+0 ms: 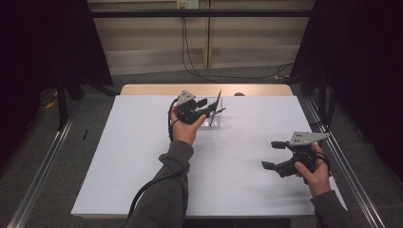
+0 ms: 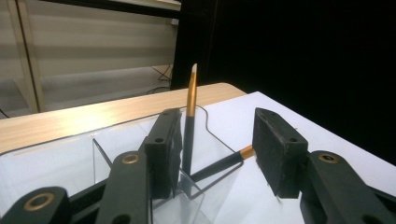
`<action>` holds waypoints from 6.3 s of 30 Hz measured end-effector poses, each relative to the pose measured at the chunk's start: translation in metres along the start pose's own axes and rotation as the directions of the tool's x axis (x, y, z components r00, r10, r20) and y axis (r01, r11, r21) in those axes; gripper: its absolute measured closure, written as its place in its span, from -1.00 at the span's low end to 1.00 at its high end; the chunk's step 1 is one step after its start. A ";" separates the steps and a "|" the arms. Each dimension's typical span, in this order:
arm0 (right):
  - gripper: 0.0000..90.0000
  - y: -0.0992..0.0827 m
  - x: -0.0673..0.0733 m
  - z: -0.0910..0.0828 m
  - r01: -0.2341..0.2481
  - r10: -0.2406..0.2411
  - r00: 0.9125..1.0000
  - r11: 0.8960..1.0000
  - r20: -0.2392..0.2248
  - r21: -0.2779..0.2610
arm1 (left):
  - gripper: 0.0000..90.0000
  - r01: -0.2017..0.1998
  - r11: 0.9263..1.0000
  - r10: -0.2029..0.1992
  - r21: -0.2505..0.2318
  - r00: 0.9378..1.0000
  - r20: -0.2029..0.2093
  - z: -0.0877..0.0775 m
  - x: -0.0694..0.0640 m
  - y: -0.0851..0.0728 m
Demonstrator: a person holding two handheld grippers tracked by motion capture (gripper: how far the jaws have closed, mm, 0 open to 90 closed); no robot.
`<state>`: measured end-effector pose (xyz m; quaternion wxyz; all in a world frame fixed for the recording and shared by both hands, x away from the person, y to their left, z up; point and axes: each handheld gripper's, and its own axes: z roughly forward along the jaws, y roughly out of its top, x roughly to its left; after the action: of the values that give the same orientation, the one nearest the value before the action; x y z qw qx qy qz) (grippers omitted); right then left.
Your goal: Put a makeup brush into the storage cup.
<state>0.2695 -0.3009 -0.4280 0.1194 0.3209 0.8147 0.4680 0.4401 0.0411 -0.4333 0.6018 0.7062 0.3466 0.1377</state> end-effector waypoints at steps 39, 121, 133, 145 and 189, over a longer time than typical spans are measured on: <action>-0.79 0.000 0.002 -0.001 0.006 -0.006 1.000 1.000 -0.004 0.001 | -0.64 -0.057 0.997 0.057 0.043 0.998 0.013 -0.024 -0.007 -0.003; -0.79 -0.003 0.002 -0.001 0.009 -0.009 1.000 1.000 -0.001 0.003 | -0.88 -0.128 0.986 0.129 0.104 0.992 0.002 -0.086 0.012 -0.015; -0.79 -0.004 0.002 -0.002 0.007 -0.007 1.000 1.000 0.000 0.005 | -0.88 -0.117 0.987 0.118 0.108 0.993 -0.009 -0.093 0.014 -0.019; -0.79 -0.003 0.003 -0.001 0.013 -0.013 1.000 1.000 0.006 0.006 | -0.88 -0.117 0.988 0.118 0.106 0.993 -0.005 -0.102 0.017 -0.020; -0.79 -0.006 0.003 -0.004 0.005 -0.005 1.000 1.000 0.011 0.003 | -0.88 -0.103 0.987 0.107 0.121 0.994 -0.025 -0.142 0.024 -0.035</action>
<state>0.2624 -0.3037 -0.4300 0.1245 0.3213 0.8157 0.4647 0.3590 0.1657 -0.4382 0.5451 0.7559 0.3259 0.1592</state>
